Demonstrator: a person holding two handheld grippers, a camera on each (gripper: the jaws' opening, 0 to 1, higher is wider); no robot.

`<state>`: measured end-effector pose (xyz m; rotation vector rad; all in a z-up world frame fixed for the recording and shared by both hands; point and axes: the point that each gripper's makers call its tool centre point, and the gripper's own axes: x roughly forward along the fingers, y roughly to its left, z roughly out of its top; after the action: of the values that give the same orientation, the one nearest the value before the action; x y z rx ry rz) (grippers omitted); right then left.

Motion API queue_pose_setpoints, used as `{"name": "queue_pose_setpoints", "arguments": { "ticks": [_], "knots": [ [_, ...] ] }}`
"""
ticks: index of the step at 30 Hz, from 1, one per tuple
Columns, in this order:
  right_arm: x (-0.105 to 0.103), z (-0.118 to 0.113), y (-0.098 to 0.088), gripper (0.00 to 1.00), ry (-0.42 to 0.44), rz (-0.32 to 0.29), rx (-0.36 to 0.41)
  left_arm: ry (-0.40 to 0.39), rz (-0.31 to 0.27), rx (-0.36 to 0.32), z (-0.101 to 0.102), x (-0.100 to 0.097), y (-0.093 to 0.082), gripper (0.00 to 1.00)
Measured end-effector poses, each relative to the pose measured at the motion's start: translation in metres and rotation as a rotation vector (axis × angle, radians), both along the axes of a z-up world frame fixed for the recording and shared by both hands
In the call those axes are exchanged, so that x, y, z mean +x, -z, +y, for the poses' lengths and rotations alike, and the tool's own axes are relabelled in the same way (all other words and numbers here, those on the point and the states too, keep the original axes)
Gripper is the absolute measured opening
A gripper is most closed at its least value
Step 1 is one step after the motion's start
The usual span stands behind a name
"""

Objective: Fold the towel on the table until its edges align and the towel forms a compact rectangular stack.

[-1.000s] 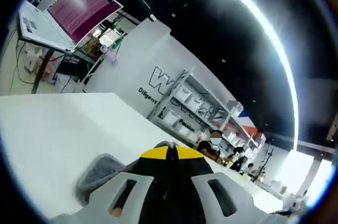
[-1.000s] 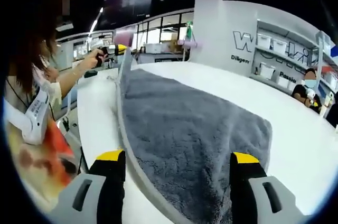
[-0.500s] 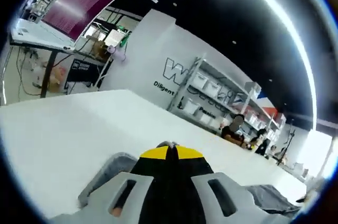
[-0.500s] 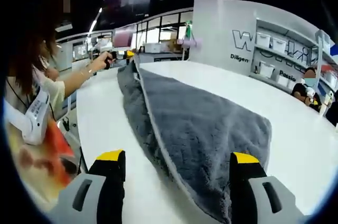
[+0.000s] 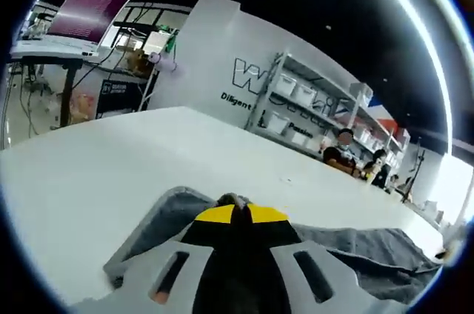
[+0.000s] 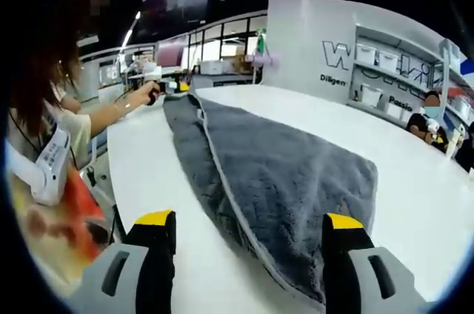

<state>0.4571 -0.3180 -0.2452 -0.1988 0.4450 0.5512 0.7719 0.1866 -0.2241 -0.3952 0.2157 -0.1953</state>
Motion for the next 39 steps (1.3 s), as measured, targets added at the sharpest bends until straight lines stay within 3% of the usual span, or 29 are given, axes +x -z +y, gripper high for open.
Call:
{"name": "queue_pose_setpoints", "arguments": {
  "ticks": [3, 12, 18, 26, 31, 34, 39],
  "knots": [
    [-0.002, -0.002, 0.000, 0.82, 0.005, 0.000, -0.003, 0.019, -0.017, -0.016, -0.005, -0.008, -0.007, 0.29],
    [-0.006, -0.002, 0.003, 0.82, 0.022, 0.005, -0.007, 0.126, -0.146, -0.011, -0.023, -0.039, -0.049, 0.65],
    [-0.007, -0.004, 0.002, 0.82, 0.031, 0.005, -0.010, 0.263, -0.128, 0.035, -0.040, -0.074, -0.050, 0.88],
    [-0.007, -0.008, 0.005, 0.82, 0.042, 0.011, -0.007, 0.396, -0.121, 0.105, -0.062, -0.125, -0.044, 0.99],
    [-0.008, -0.014, 0.007, 0.82, 0.050, 0.010, -0.002, 0.464, -0.131, 0.121, -0.075, -0.150, -0.040, 0.99],
    [-0.011, -0.020, 0.008, 0.82, 0.062, 0.009, 0.001, 0.472, -0.124, 0.153, -0.075, -0.160, -0.035, 0.99],
    [-0.019, -0.037, 0.010, 0.79, 0.080, 0.007, -0.044, 0.477, -0.098, 0.142, -0.073, -0.167, -0.027, 0.99]
  ]
}}
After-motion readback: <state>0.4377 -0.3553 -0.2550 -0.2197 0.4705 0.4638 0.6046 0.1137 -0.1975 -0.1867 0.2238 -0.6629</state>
